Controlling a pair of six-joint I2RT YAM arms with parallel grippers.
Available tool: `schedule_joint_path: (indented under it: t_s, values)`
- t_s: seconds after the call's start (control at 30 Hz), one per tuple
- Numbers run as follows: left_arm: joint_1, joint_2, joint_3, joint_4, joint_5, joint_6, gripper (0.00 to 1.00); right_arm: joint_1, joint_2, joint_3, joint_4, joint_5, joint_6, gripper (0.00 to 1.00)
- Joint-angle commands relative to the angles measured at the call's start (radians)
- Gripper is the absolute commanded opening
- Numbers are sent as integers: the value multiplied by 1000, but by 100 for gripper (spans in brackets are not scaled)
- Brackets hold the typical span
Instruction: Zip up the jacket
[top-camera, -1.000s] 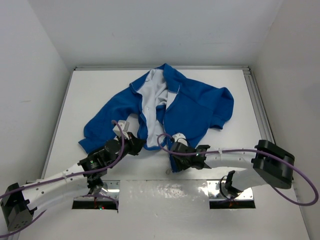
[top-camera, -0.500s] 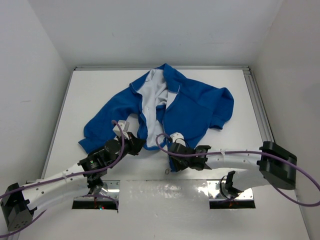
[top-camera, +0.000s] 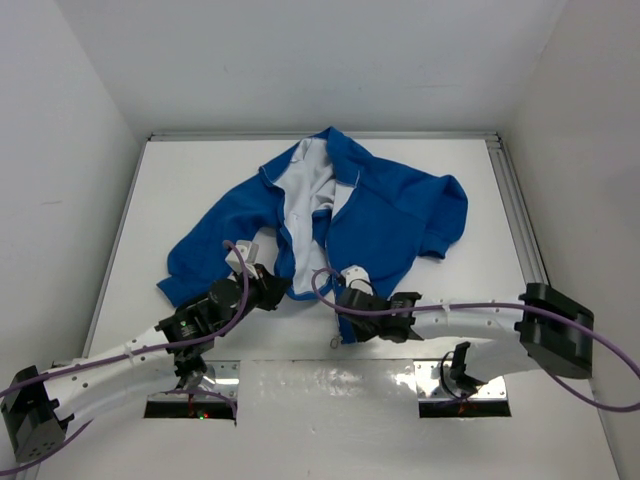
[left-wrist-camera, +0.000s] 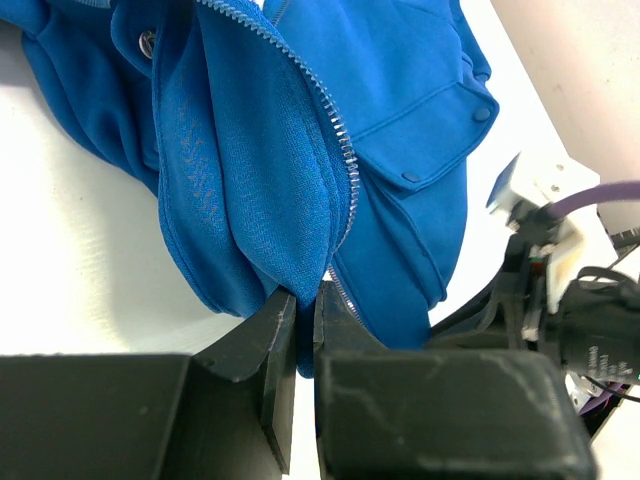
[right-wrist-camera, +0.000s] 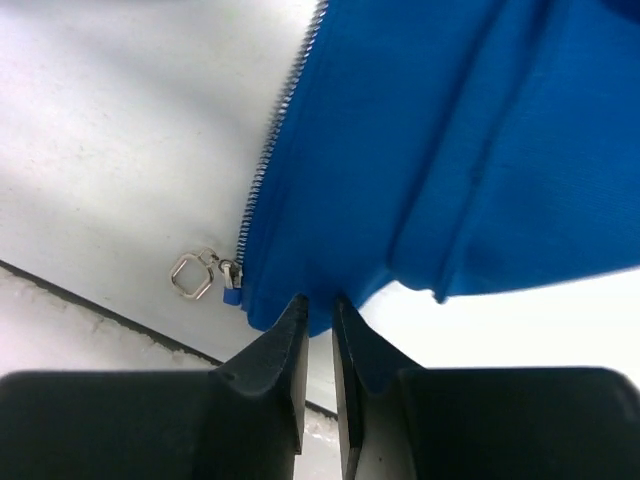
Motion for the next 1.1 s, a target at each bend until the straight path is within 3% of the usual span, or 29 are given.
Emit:
schedule_joint_path:
  t_s: [0.0, 0.07, 0.1, 0.23, 0.4, 0.53, 0.63, 0.77, 0.87, 0.93, 0.97, 1.07]
  values:
    - [9, -11, 13, 39, 0, 2, 0, 14, 36, 38, 55, -33, 4, 14]
    - [9, -13, 8, 42, 4, -2, 0, 16, 55, 40, 58, 19, 7, 17]
    - [9, -14, 17, 32, 7, -1, 0, 14, 74, 44, 51, 35, 8, 28]
    - [11, -28, 7, 35, 6, -5, 0, 16, 116, 49, 66, 53, 5, 51]
    - [9, -37, 14, 16, 4, -4, 0, 16, 159, 34, 99, 53, 27, 48]
    - [9, -49, 19, -4, 3, -2, 0, 16, 138, -12, 133, 41, 53, 27]
    - [9, -46, 17, 12, 4, -4, 0, 16, 118, -37, 138, 43, 67, 17]
    - [9, -40, 25, 8, 7, -1, 0, 14, 95, -46, 143, 26, 70, 11]
    - [9, -34, 31, 13, 15, 2, 0, 16, 49, -58, 164, 29, 67, 12]
    - [9, -30, 36, 10, 17, 2, 0, 16, 23, -71, 184, 12, 57, 21]
    - [9, -30, 33, 18, 21, -4, 0, 16, 13, -69, 184, 3, 50, 36]
    - [9, -25, 33, 18, 26, -4, 0, 16, 19, -66, 172, 4, 54, 38]
